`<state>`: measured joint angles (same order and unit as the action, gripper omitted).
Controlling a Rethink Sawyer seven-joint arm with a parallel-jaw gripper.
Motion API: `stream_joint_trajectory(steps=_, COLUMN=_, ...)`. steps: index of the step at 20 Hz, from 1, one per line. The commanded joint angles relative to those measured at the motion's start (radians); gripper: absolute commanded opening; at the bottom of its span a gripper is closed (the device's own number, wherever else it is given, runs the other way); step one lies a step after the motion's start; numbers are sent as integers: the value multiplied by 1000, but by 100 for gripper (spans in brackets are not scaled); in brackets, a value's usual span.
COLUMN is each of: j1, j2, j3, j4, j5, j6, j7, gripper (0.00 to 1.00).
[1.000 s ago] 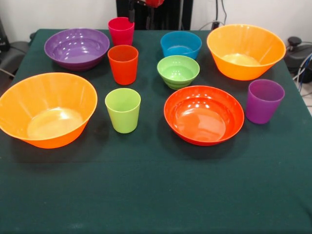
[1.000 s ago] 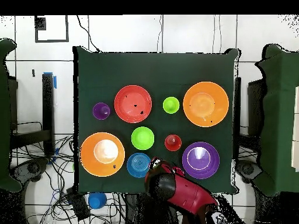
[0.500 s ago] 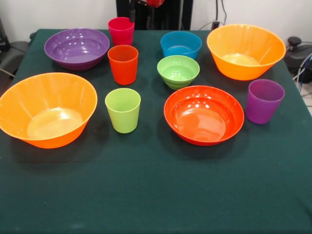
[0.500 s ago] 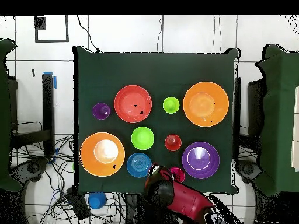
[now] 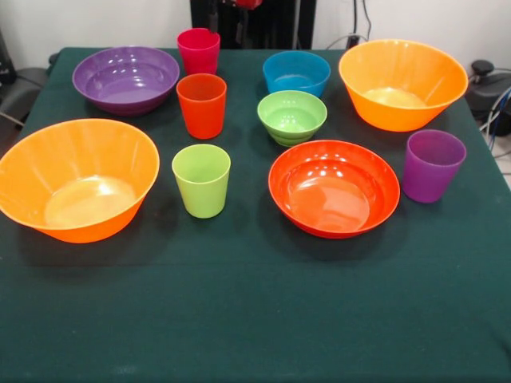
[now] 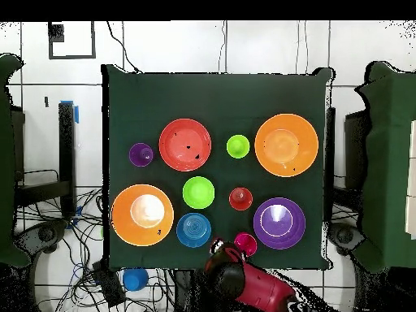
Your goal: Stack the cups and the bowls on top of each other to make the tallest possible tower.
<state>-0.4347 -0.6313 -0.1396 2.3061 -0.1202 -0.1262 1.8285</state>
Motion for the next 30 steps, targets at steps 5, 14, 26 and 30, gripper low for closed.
stream_joint_trajectory(steps=5, j1=-32, j2=65, j3=30, j4=-15, j5=-73, j6=-46, j7=130, gripper=100)
stream_joint_trajectory(steps=14, j1=-65, j2=158, j3=28, j4=-48, j5=-122, j6=-129, j7=147, gripper=100)
stream_joint_trajectory(steps=26, j1=-86, j2=263, j3=43, j4=-95, j5=-139, j6=-210, j7=155, gripper=100)
stream_joint_trajectory(steps=30, j1=-95, j2=291, j3=43, j4=-120, j5=-140, j6=-220, j7=146, gripper=100)
